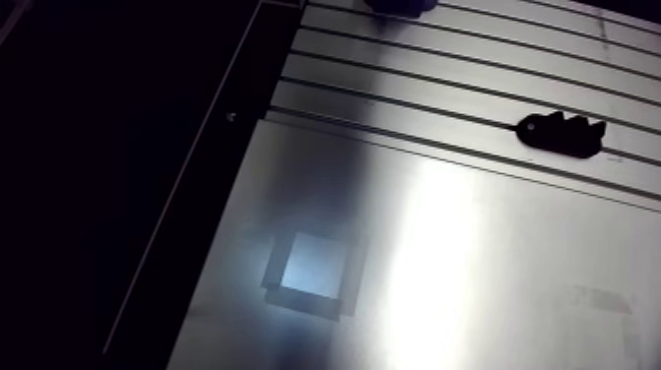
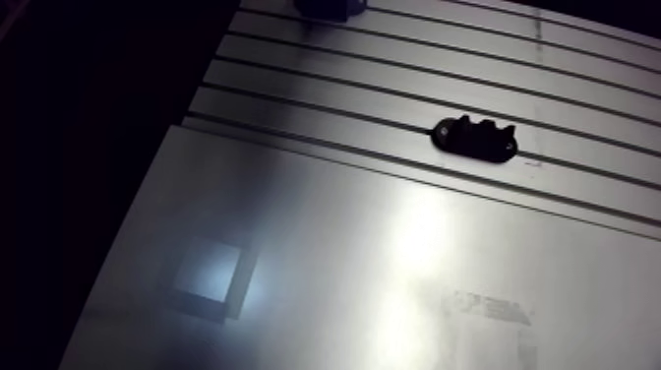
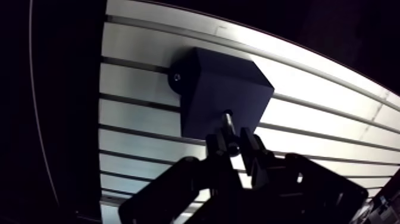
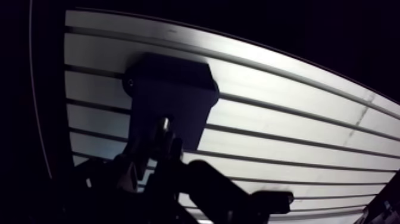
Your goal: Pick up the M10 bolt and insert it into the hole until fully seated.
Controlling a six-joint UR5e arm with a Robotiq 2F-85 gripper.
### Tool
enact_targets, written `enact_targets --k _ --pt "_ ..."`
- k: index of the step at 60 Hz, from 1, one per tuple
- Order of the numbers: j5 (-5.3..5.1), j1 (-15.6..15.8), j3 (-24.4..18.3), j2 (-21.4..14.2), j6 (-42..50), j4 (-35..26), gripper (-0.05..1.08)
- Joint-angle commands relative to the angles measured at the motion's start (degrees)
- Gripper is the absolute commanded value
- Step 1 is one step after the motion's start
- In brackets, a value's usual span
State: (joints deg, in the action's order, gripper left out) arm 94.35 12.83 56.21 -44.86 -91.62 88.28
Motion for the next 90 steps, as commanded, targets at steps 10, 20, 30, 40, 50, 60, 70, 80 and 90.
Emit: enact_targets --k 10,20,30,40,50,60,70,80,90 --pt "0.00 -0.09 -0.03 0.09 0.00 -0.17 1.08" --pt "0.00 -0.25 0.24 0.09 -0.09 0.08 1.08" --pt "0.00 -0.34 0.33 0.09 -0.09 0.09 1.08" --pt "0.00 -0.26 0.25 0.09 -0.09 0.18 1.08" --pt "0.00 -0.26 0.41 0.09 -0.01 0.25 1.08" --pt "0.00 -0.26 0.51 0.18 -0.09 0.27 1.08" --pt "0.09 -0.26 0.60 0.27 -0.08 0.35 1.08" --pt "0.09 -0.35 0.60 0.36 0.00 0.36 1.08" --pt "0.01 -0.35 0.69 0.44 0.00 0.36 1.08"
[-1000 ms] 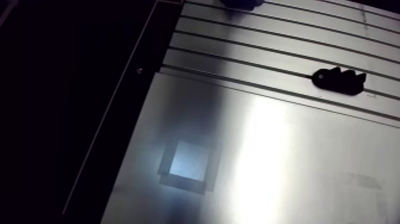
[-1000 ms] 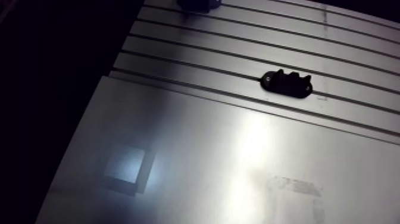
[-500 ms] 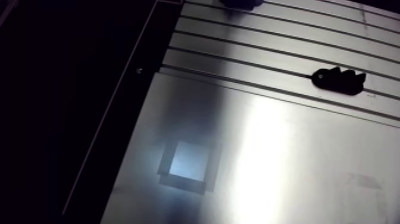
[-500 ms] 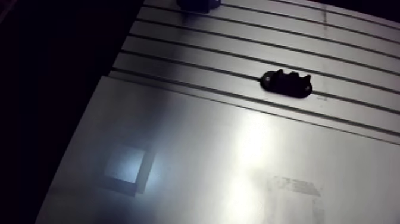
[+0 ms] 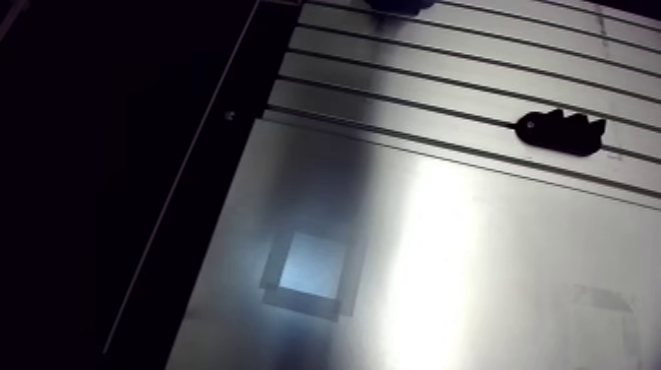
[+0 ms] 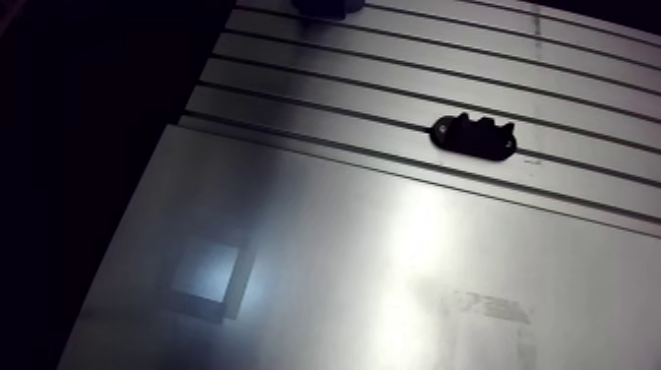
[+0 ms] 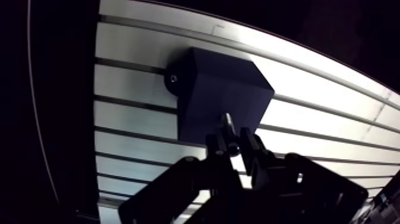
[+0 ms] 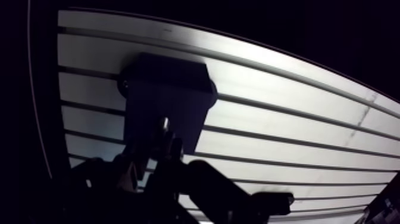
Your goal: Pick up the M10 bolt and insert it into the hole until fully seated.
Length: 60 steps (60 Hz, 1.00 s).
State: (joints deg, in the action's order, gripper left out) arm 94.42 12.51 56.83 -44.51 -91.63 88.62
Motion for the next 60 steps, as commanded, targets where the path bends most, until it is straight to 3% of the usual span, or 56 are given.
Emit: enact_targets --k 1,42,50,52,54,55,56,57,58,59,60 --pt "0.01 -0.03 0.07 0.17 0.01 0.01 1.08" --pt "0.00 -0.21 0.78 0.27 0.18 0.89 1.08" --pt "-0.07 -0.21 0.86 0.27 0.11 0.89 1.02" --pt "0.00 -0.21 0.86 0.27 -0.28 0.89 0.96" --pt "-0.06 -0.12 1.01 0.27 -0.68 0.81 0.76" --pt "-0.06 -0.12 1.01 0.27 -0.68 0.81 0.76" --pt "-0.07 -0.12 1.18 0.27 -0.69 0.80 0.62" --pt "-0.07 -0.12 1.18 0.27 -0.69 0.80 0.62" --pt "-0.07 -0.19 1.43 0.27 -0.70 0.88 0.41" --pt "-0.07 -0.19 1.43 0.27 -0.70 0.88 0.41" --pt "-0.07 -0.20 1.62 0.27 -0.70 0.82 0.21"
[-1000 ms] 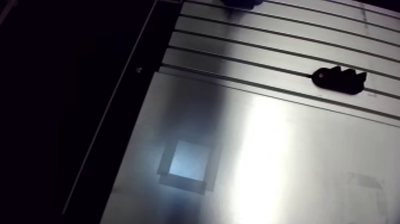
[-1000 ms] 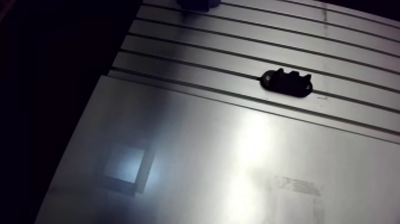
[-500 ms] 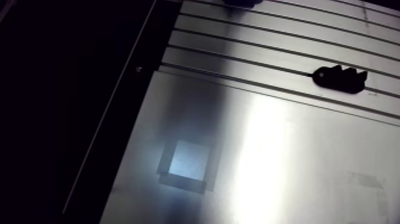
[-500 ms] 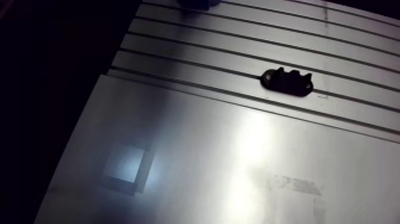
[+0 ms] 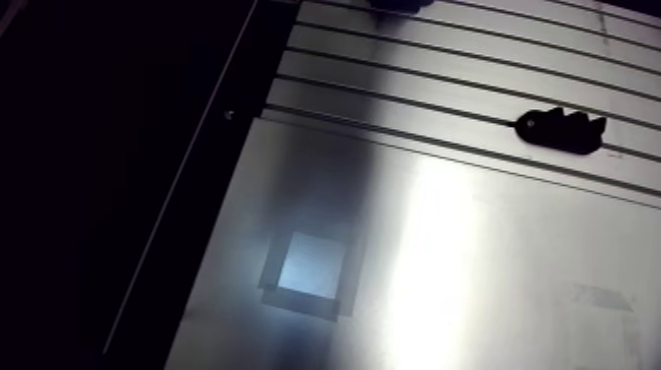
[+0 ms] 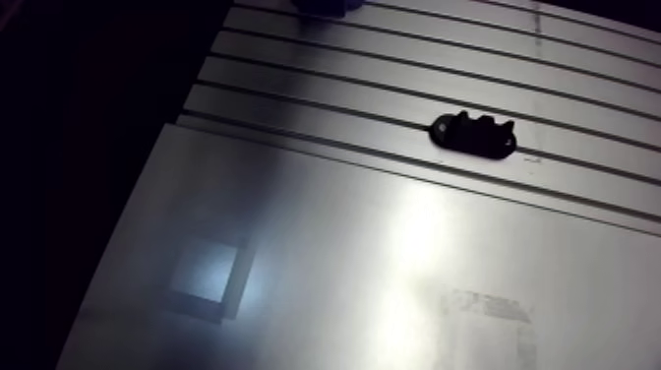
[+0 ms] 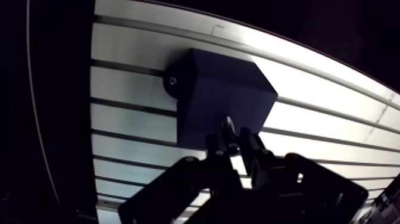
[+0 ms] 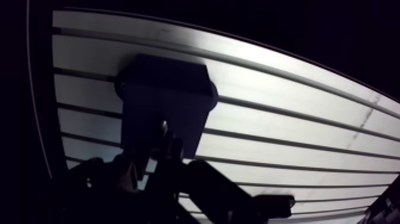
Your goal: Pick up the M10 bolt and insert it into the hole until fully seated.
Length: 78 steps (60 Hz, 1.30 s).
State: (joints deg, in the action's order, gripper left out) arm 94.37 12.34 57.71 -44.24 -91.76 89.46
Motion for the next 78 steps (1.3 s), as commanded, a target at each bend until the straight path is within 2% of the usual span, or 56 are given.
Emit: enact_targets --k 1,2,3,4,46,57,61,64,69,71,73,77,78 --pt "-0.02 -0.03 0.74 0.00 -0.57 -0.03 0.21" --pt "-0.02 0.04 0.92 -0.07 -0.57 0.04 0.07" --pt "-0.02 0.04 0.92 -0.07 -0.57 0.04 0.07" --pt "-0.02 0.05 1.17 -0.08 -0.42 0.05 0.01" --pt "-0.20 0.05 2.08 -1.18 -0.46 0.05 0.01" --pt "-0.36 -0.21 3.13 -4.81 -0.74 -0.33 0.01" --pt "-0.46 -0.62 3.89 -7.22 -0.92 -1.37 0.01" --pt "-0.54 -0.99 5.17 -10.20 -1.72 -3.18 0.01" --pt "-0.46 -1.40 6.61 -12.28 -2.51 -4.02 0.01" --pt "-0.46 -2.01 8.58 -14.56 -2.91 -4.17 0.01" --pt "-0.46 -2.01 8.58 -14.56 -2.91 -4.17 0.01" --pt "-0.39 -3.29 12.05 -18.31 -3.20 -4.01 0.01" --pt "-0.39 -3.29 12.05 -18.31 -3.20 -4.01 0.01"
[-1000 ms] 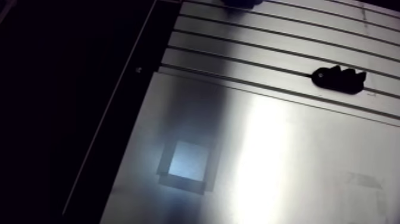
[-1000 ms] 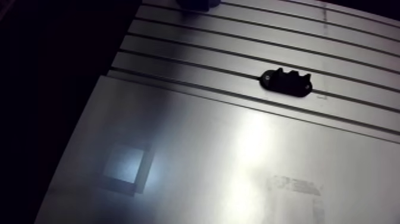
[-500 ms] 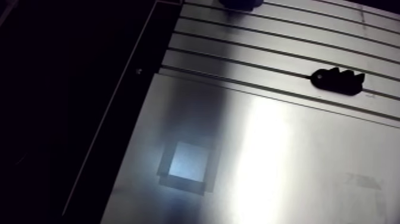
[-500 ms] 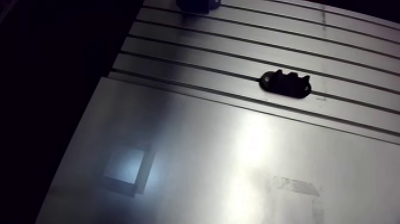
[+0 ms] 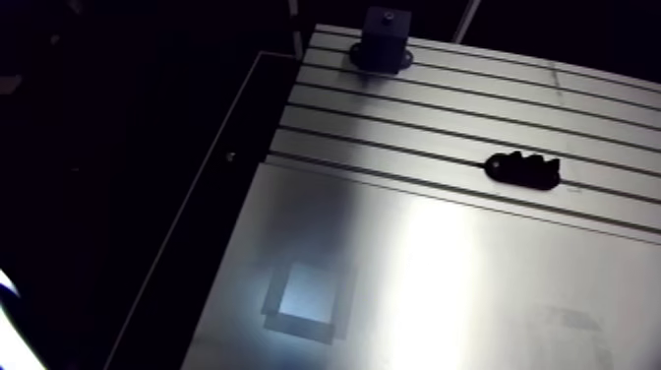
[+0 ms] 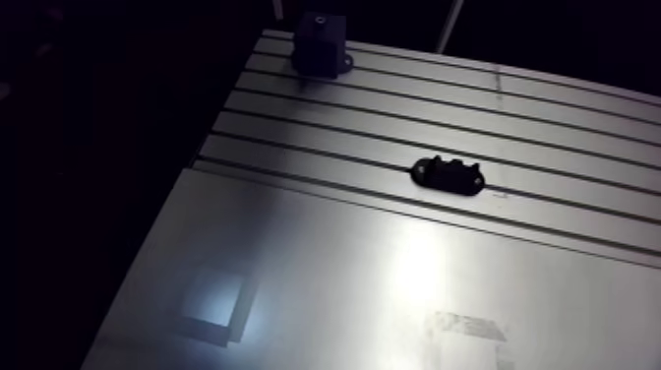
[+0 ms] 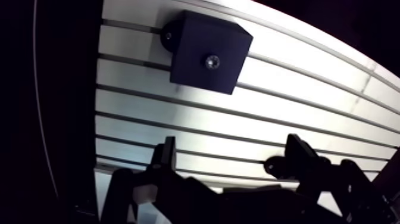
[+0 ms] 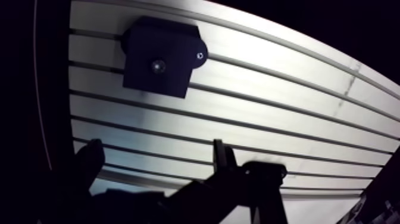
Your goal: Pick up the M10 bolt and insert it into the hole until fully seated.
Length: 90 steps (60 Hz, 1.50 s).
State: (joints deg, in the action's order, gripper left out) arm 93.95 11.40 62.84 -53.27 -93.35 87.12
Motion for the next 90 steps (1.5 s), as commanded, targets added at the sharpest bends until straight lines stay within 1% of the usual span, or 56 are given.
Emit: enact_targets --k 1,2,3,4,5,6,7,8,9,10,11,12,13,14,16,19,21,25,34,38,39,43,48,58,59,71,76,80,87,90 --pt "0.13 -3.01 8.17 -10.60 -1.61 -1.50 0.01" --pt "0.13 -3.01 8.17 -10.60 -1.61 -1.50 0.01" --pt "0.14 -3.86 9.33 -11.85 -1.61 -1.40 0.01" --pt "0.14 -3.86 9.33 -11.85 -1.61 -1.40 0.01" --pt "0.07 -4.81 10.47 -13.00 -1.61 -1.23 0.01" --pt "0.07 -4.81 10.47 -13.00 -1.61 -1.23 0.01" --pt "0.13 -5.70 11.62 -14.15 -1.61 -1.13 0.01" --pt "0.13 -5.70 11.62 -14.15 -1.61 -1.13 0.01" --pt "0.06 -6.51 12.61 -15.29 -1.61 -1.04 0.01" --pt "0.06 -6.51 12.61 -15.29 -1.61 -1.04 0.01" --pt "0.13 -7.08 13.51 -16.44 -1.61 -0.96 0.01" --pt "0.13 -7.08 13.51 -16.44 -1.61 -0.96 0.01" --pt "0.14 -7.69 14.39 -17.50 -1.69 -0.72 0.01" --pt "0.14 -7.69 14.39 -17.50 -1.69 -0.72 0.01" --pt "0.22 -8.91 15.91 -19.47 -1.61 -0.04 0.01" --pt "0.30 -9.38 16.32 -20.35 -1.61 0.17 0.01" --pt "0.32 -10.03 16.79 -22.11 -1.69 0.04 0.01" --pt "0.24 -10.65 17.16 -23.48 -1.86 -0.13 0.01" --pt "0.14 -11.04 17.20 -25.35 -1.96 -0.34 0.01" --pt "-0.18 -11.36 17.27 -26.30 -1.89 -0.17 0.01" --pt "-0.43 -11.61 17.42 -26.68 -1.80 -0.15 0.01" --pt "-0.39 -12.30 18.08 -27.61 -1.71 0.09 0.01" --pt "-0.63 -12.95 18.82 -29.23 -1.69 1.17 0.01" --pt "-1.07 -12.98 19.02 -31.06 -1.70 1.53 0.01" --pt "-1.24 -12.98 19.10 -31.35 -1.70 1.52 0.01" --pt "-1.27 -13.23 20.48 -32.78 -1.70 1.52 0.01" --pt "-0.93 -13.24 21.60 -33.61 -1.70 1.68 0.01" --pt "-0.91 -13.33 22.39 -34.10 -1.77 1.86 0.01" --pt "-0.91 -13.49 22.94 -34.13 -1.79 1.96 0.01" --pt "-1.07 -13.51 23.07 -34.13 -1.79 1.96 0.01"
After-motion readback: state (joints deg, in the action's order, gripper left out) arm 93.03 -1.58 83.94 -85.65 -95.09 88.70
